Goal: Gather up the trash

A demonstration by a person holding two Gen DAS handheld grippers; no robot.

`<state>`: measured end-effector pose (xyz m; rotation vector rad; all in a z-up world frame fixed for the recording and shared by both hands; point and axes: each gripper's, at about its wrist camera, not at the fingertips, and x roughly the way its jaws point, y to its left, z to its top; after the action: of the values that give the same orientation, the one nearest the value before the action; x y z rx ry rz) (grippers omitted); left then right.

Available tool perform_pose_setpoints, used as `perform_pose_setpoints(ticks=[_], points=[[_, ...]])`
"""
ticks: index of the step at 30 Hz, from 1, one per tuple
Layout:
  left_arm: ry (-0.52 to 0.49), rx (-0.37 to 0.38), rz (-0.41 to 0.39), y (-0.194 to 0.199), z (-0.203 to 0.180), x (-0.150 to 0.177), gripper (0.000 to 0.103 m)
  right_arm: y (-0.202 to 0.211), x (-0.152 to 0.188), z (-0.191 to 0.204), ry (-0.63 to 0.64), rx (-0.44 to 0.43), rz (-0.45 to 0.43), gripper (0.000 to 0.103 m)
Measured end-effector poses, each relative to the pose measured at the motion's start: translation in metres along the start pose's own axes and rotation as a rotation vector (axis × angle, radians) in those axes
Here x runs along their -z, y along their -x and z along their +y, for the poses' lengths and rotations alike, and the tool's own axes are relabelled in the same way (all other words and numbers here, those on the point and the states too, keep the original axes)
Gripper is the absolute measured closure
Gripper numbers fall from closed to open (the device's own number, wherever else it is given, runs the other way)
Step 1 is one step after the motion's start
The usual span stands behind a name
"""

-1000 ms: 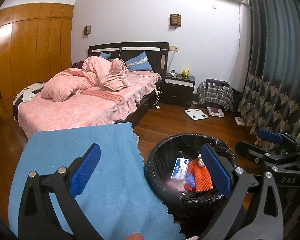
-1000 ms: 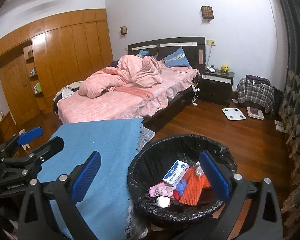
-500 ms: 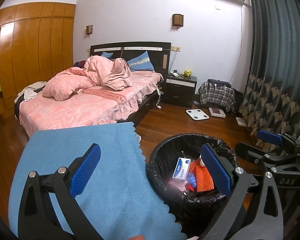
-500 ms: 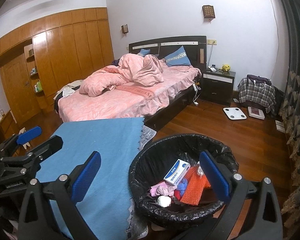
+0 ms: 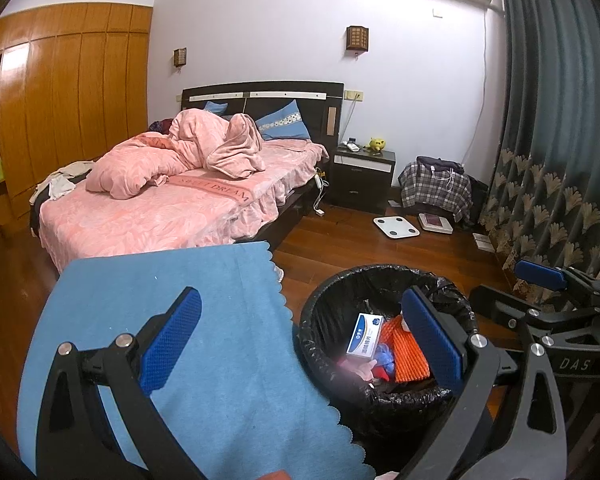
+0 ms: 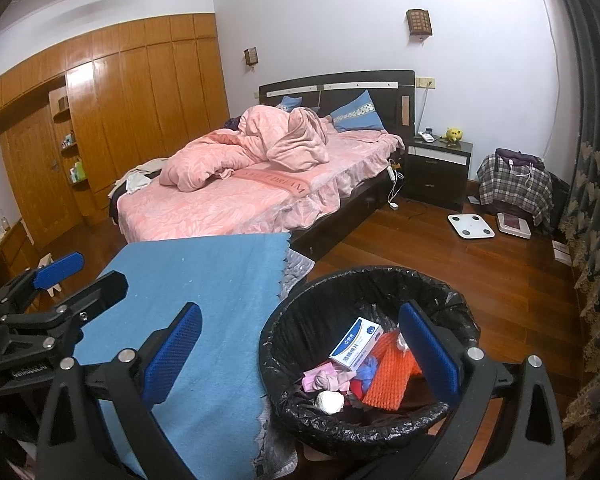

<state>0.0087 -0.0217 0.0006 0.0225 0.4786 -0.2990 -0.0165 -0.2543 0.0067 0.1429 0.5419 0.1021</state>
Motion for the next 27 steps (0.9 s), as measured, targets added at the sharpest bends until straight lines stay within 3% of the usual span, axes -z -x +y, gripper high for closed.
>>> perform_pose_setpoints(ticks=[27], points=[[0.001,-0.002,0.002,-0.0005,0.0028,0.0001,0.005,-0.0002,-0.0015,0.0013,0.002,0.001,0.001,0.006]])
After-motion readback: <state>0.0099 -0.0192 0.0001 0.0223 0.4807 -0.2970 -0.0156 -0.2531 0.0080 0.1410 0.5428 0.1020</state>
